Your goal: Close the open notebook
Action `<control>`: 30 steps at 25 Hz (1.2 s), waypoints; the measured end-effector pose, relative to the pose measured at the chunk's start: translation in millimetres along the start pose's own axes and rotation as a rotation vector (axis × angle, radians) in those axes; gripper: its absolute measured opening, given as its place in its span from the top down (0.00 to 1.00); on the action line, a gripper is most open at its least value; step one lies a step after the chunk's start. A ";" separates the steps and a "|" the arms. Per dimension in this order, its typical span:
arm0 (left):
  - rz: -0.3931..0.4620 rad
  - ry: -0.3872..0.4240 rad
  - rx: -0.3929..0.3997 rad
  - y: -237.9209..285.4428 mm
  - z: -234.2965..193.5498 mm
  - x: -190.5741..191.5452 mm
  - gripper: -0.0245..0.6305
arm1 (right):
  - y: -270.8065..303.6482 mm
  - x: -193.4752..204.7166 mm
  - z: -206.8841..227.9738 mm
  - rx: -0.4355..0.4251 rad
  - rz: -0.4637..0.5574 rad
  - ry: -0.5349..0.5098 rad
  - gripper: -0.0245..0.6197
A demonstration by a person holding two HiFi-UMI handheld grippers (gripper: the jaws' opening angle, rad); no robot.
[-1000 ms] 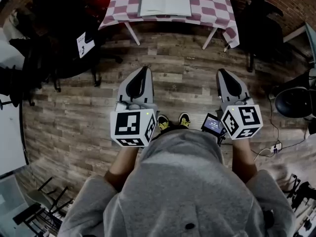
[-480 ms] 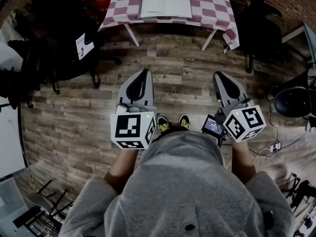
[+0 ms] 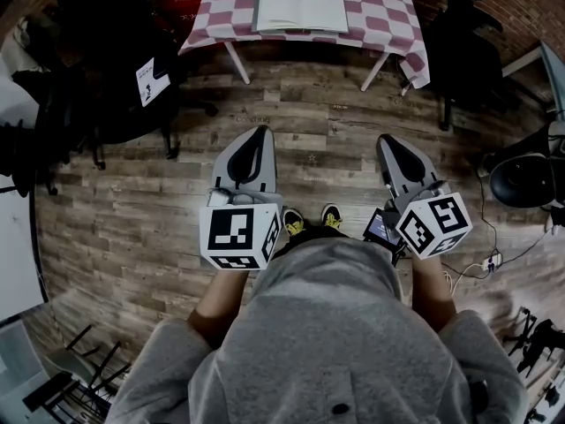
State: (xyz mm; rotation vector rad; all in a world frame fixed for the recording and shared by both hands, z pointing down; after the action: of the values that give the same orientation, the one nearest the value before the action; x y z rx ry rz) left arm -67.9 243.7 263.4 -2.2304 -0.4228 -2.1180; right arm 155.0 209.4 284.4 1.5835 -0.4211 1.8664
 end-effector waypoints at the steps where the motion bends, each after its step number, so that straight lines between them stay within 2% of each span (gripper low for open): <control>1: 0.001 0.000 0.001 -1.9 -1.7 -0.3 0.95 | 0.4 0.9 -2.7 0.008 -0.006 -0.017 0.91; 5: 0.007 -0.003 0.006 -9.0 -7.6 -0.5 0.95 | 1.9 2.6 -13.1 0.020 -0.007 -0.053 0.91; 11: 0.012 -0.021 0.007 -19.4 -12.8 2.6 0.95 | 3.1 8.5 -25.4 0.001 -0.007 -0.007 0.91; 30: 0.024 -0.010 0.001 -27.9 -35.8 3.3 0.95 | 22.8 15.3 -47.8 -0.011 -0.013 -0.012 0.91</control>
State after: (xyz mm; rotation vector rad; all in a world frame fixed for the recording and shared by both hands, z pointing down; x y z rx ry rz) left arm -108.9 263.5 264.7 -2.2350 -0.3954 -2.0951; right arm 103.1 226.1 292.3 1.5873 -0.4247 1.8427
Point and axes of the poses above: the fingertips, and each gripper's own axes: y forward along the fingers, z to its right, x out of its underside, the point moved 4 cm from there along -y, backward along the fingers, and after that the axes turned 5 degrees about z, right-handed, at the moved point
